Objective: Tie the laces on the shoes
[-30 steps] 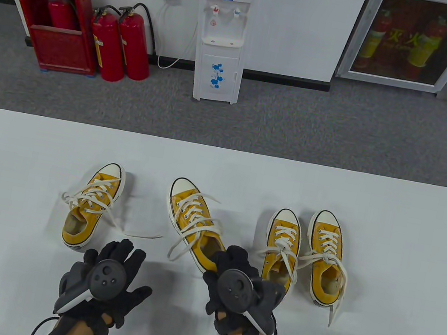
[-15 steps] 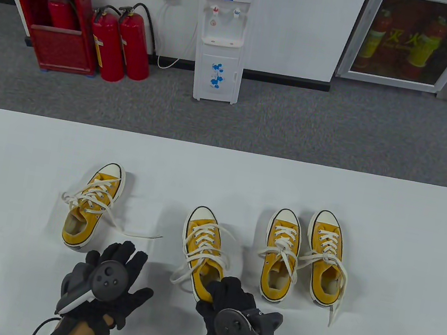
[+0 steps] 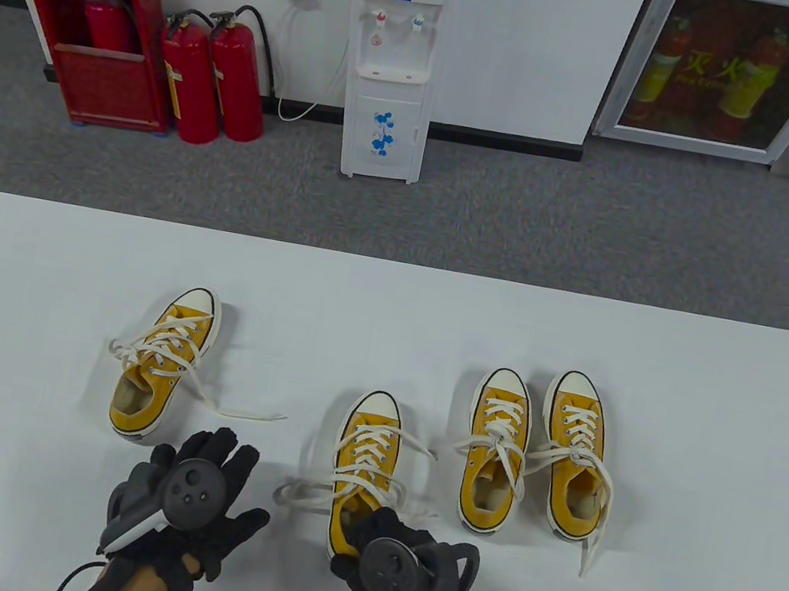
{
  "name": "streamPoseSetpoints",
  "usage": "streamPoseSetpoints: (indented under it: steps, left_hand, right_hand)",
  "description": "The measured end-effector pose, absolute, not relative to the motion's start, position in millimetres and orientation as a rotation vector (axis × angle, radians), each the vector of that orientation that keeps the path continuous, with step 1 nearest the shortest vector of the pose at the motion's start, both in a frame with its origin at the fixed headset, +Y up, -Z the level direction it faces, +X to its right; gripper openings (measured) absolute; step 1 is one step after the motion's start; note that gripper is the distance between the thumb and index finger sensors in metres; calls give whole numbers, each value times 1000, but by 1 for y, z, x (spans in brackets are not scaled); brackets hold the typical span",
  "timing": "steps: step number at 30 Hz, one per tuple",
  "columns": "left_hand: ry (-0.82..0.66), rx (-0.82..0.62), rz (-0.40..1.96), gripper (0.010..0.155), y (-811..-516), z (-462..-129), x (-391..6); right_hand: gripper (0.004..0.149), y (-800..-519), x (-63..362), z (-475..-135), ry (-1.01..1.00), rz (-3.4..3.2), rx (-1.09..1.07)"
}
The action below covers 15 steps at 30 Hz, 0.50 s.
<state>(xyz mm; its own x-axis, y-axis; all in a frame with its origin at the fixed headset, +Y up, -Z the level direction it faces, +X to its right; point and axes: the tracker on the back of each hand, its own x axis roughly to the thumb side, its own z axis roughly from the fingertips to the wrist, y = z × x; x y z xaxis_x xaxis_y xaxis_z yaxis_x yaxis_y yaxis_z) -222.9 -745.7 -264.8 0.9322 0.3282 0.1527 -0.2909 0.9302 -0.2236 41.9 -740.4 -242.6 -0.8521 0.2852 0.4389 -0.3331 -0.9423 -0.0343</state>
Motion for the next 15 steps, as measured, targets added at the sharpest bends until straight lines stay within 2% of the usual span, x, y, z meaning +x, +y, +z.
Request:
streamPoseSetpoints:
  steps: [6, 10, 15]
  left_hand:
    - [-189, -200, 319, 87, -746, -265, -223]
    - [-188, -195, 320, 87, -746, -265, -223]
    - [-189, -193, 321, 87, -746, -265, -223]
  right_hand:
    - [50, -741, 41, -242, -121, 2758, 620]
    - [51, -733, 57, -247, -102, 2631, 573]
    - [43, -720, 81, -250, -251, 2449, 416]
